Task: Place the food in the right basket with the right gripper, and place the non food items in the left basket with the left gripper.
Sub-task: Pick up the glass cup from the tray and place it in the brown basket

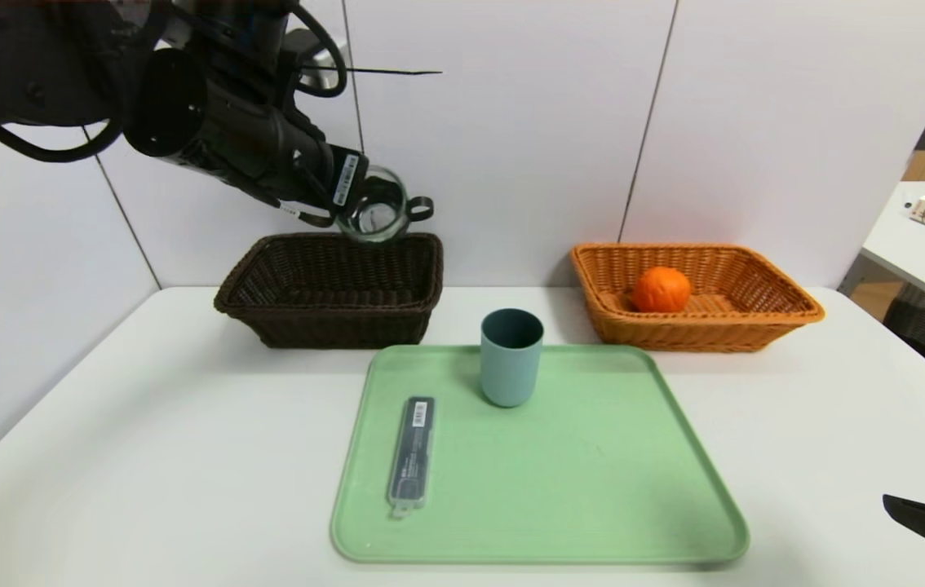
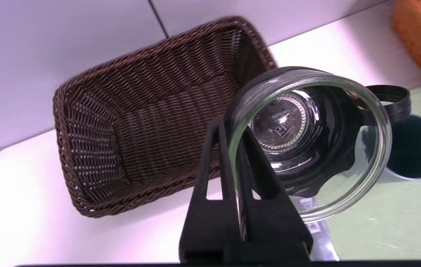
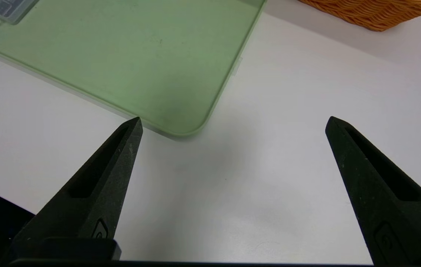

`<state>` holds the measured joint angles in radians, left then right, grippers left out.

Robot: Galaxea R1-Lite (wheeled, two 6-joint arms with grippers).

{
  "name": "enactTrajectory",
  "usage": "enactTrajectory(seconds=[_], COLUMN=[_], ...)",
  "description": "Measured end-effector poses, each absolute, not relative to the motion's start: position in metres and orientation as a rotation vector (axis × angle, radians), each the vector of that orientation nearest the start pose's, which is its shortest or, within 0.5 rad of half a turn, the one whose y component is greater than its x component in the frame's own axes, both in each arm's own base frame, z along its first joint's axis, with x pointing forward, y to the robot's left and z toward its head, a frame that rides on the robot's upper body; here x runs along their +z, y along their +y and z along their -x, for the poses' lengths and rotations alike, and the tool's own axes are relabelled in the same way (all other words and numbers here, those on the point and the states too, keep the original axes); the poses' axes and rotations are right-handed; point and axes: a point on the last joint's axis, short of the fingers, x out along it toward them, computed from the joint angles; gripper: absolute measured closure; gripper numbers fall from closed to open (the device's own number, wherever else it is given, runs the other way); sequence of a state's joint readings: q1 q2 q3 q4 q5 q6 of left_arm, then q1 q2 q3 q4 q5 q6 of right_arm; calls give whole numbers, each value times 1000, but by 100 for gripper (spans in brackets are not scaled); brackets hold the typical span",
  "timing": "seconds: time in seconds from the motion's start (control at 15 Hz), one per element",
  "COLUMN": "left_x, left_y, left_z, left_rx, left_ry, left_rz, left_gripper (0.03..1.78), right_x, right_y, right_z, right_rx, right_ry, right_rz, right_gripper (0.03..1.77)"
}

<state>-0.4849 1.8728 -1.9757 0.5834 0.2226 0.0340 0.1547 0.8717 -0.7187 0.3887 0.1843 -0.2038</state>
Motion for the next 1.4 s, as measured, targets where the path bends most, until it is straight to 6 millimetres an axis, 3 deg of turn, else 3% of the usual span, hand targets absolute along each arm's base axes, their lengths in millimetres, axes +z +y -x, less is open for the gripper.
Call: enactTrajectory(seconds=[0.4, 0.67, 1.4], left_x=[297, 274, 226], left_y=[-138, -131, -134], left_z=[-361, -386, -420], left_rx=[-182, -149, -148], left_ry=[490, 521, 592], left_rz=[-186, -188, -196], left_gripper=[172, 172, 172], right_x=[225, 226, 222], right_y=[16, 16, 16], right_z=[-75, -75, -73], right_rx=[382, 384, 388], right_ry=[501, 501, 505], right_rz=[190, 190, 188], right_gripper=[10, 10, 10])
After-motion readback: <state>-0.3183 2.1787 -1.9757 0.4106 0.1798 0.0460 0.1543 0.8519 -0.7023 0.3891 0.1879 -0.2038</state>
